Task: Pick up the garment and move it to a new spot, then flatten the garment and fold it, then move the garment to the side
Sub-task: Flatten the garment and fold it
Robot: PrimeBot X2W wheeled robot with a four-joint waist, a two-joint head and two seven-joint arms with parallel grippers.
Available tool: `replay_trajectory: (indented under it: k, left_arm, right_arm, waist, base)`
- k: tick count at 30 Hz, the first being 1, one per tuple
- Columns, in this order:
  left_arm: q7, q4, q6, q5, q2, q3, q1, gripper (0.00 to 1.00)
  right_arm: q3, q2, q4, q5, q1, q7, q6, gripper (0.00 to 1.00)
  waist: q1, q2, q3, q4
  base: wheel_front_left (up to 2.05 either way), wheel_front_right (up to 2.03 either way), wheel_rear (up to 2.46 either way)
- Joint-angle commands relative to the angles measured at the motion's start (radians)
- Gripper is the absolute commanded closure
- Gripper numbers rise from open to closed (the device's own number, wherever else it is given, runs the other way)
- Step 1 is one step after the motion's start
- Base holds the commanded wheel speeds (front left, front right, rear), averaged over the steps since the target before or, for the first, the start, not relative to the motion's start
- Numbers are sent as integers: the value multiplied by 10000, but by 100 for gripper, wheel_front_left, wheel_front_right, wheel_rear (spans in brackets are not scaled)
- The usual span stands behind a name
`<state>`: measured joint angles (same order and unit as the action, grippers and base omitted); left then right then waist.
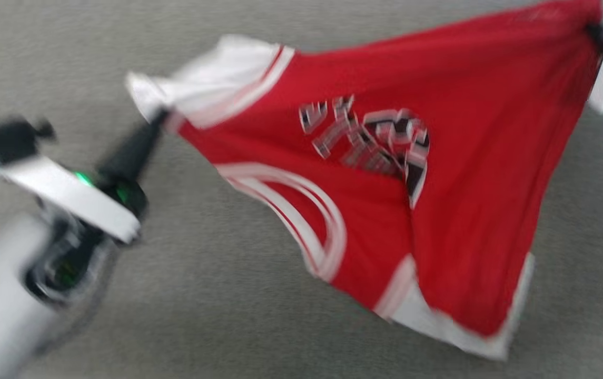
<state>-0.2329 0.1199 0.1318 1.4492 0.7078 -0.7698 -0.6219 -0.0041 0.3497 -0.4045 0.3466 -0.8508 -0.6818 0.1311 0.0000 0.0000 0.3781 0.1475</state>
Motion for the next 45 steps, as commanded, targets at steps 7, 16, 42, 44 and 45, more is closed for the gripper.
replay_trajectory:
  k: [7, 16, 42, 44, 45]
  left_arm:
    - [1145, 1557, -24, 832, 832, 1148, -3508, 100]
    - [982, 3646, -35, 527, 773, 2089, -7224, 100]
    - [-332, -1230, -22, 1821, 293, 1957, 2104, 100]
    - [-336, -1617, -22, 1721, 70, 2368, 3088, 100]
    - [-339, -1795, -22, 1677, -7, 2612, 3525, 100]
  right_arm:
    - [-2170, -1411, -330, -1273, -2703, 1126, -9, 100]
    - [-3850, -2355, -803, -2589, -5208, 2889, -44, 100]
    - [-1919, -1115, 2201, 1343, 4341, 2195, -26, 100]
    - [-2163, -1146, 3094, 1582, 5477, 1823, -27, 100]
    - [-2257, -1189, 3563, 1690, 6018, 1621, -27, 100]
  waist:
    - [0, 0, 856, -1580]
    - [0, 0, 1290, -2194]
    - [0, 0, -80, -1434]
    - [0, 0, -178, -1368]
    - [0, 0, -214, -1339]
  base:
    - [0, 0, 0]
    - [0, 0, 0]
    - [0, 0, 0]
    - [0, 0, 0]
    - [0, 0, 0]
